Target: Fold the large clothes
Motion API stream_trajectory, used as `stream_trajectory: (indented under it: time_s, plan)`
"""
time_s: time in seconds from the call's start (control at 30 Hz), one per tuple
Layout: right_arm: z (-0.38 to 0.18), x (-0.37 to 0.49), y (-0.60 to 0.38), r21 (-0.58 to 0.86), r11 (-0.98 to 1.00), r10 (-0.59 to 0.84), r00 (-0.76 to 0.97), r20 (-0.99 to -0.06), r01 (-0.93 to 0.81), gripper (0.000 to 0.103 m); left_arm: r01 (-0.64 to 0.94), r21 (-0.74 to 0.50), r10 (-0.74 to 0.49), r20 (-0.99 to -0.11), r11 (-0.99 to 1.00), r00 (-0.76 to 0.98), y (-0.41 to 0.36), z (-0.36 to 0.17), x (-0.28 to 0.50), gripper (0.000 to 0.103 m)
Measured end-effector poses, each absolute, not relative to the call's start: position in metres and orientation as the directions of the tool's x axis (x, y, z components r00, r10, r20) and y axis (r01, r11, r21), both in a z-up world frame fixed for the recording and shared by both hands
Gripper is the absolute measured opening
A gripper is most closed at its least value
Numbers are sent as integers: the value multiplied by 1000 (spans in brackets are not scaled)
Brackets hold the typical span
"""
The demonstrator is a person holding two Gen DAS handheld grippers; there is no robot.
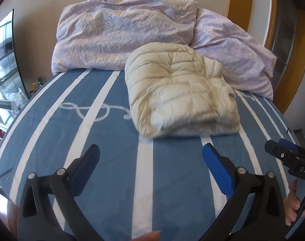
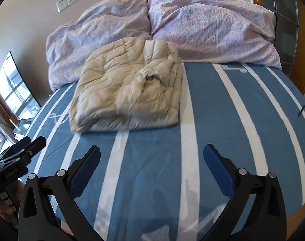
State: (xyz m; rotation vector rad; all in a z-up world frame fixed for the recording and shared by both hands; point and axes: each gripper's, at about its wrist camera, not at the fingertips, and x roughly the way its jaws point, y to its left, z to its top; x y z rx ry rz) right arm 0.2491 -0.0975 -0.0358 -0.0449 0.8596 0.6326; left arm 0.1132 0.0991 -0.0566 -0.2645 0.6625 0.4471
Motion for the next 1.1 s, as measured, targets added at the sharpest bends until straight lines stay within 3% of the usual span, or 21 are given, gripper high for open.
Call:
stream_trajectory:
  time_s: [0.67,1.1]
  plan:
    - [-24,205,-113,249,786,552,460,-696,-567,102,-381,-210,170,-635,900,754,70,-55,80,101]
    - [-13,199,-116,280,766,584,444,-680,-578,102,-361,-225,152,-621,905,769,65,-45,75,101]
